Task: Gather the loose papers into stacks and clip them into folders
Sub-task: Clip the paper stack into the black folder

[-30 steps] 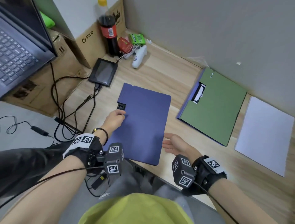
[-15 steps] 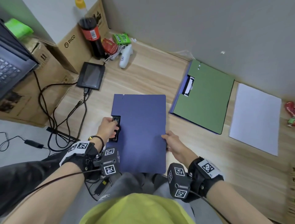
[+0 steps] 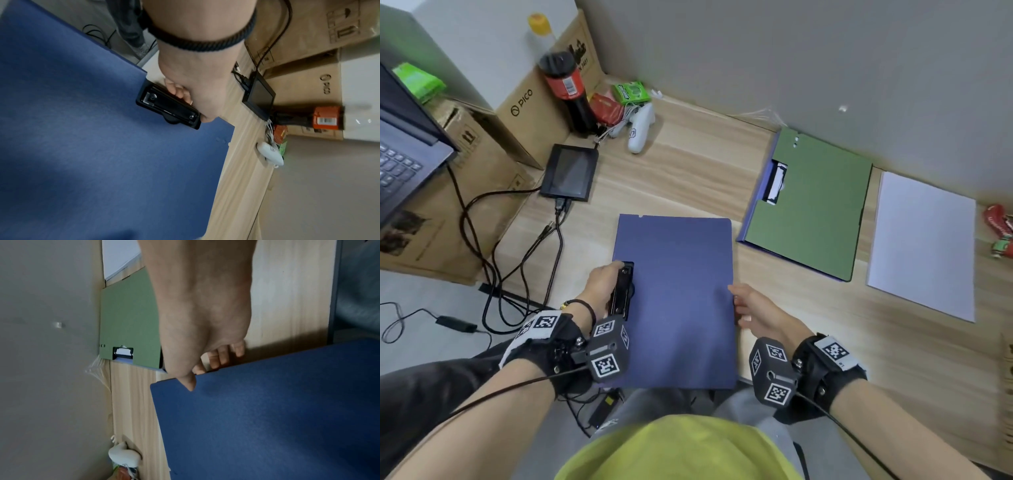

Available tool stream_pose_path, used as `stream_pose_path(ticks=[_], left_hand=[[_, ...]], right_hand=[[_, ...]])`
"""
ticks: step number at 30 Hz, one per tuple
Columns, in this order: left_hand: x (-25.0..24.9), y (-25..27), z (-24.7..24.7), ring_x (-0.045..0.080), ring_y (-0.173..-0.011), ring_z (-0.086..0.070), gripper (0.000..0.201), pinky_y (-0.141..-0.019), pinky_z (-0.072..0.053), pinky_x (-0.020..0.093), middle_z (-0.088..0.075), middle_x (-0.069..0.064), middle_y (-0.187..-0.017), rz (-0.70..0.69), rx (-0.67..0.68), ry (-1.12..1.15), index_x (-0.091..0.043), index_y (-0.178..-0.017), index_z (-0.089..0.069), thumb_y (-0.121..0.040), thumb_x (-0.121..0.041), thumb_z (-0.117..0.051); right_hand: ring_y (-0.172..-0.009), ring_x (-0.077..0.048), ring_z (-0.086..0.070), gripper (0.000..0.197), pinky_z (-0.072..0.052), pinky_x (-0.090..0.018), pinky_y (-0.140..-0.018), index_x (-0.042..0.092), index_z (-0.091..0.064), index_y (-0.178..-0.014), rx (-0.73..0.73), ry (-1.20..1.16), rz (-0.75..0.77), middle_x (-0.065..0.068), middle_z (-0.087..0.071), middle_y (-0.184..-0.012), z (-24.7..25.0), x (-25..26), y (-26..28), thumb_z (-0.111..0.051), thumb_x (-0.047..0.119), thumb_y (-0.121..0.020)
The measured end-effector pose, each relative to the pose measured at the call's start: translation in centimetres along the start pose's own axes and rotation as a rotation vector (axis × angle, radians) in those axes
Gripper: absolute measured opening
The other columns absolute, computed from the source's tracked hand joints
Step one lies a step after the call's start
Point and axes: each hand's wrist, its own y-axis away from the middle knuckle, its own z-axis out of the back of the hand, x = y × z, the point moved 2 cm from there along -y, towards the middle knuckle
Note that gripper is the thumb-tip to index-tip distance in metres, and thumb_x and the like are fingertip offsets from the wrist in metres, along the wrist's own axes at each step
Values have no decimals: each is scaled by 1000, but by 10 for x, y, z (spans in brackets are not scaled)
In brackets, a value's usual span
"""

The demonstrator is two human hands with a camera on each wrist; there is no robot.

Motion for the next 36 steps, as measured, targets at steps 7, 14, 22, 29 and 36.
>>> stream_pose_path(ticks=[7, 14, 22, 29, 36], left_hand=[[-38, 14, -38, 18, -47, -45, 24, -47, -35, 23, -47, 3, -60, -95, 70, 172, -18, -69, -49, -92, -23, -45], [-78, 39, -139, 13, -109, -58, 38, -96, -45, 31, -63, -9, -117, -350, 369, -62, -21, -130, -50, -93, -29, -56], [-104, 147, -242, 11, -145, -22, 83, -116, -17, 45, -22, -13, -158, -405, 840, -381, -34, -153, -18, -85, -55, -61], [-125, 155, -237, 12, -131, -41, 76, -98, -48, 40, -36, -11, -148, -523, 959, -591, -35, -149, -26, -85, -38, -67], [-170, 104, -165, 20, -77, -56, 53, -59, -42, 28, -59, 8, -92, -530, 718, -383, -20, -114, -60, -64, -15, -44]], right_hand=[[-105, -7, -64, 37, -46, -28, -92, 29, -56, -130, 107, -101, 247, 17, -67, -117, 15, 41, 29, -33, 40, -103], [-107, -14, -57, 43, -41, -35, -95, 28, -61, -122, -96, -353, 441, 12, -67, -117, 76, 57, 80, -25, 44, -103], [-89, -22, -67, 28, -56, -31, -73, 19, -66, -117, -414, -255, 618, -9, -70, -115, 111, 71, 125, -48, 29, -99], [-78, -14, -66, 41, -56, -35, -71, 27, -72, -105, -556, -42, 627, -3, -71, -91, 122, 67, 128, -47, -2, -88], [-61, -17, -45, 37, -36, -26, -52, 37, -34, -97, -844, -311, 416, -9, -52, -85, 145, 41, 107, -44, 2, -89]])
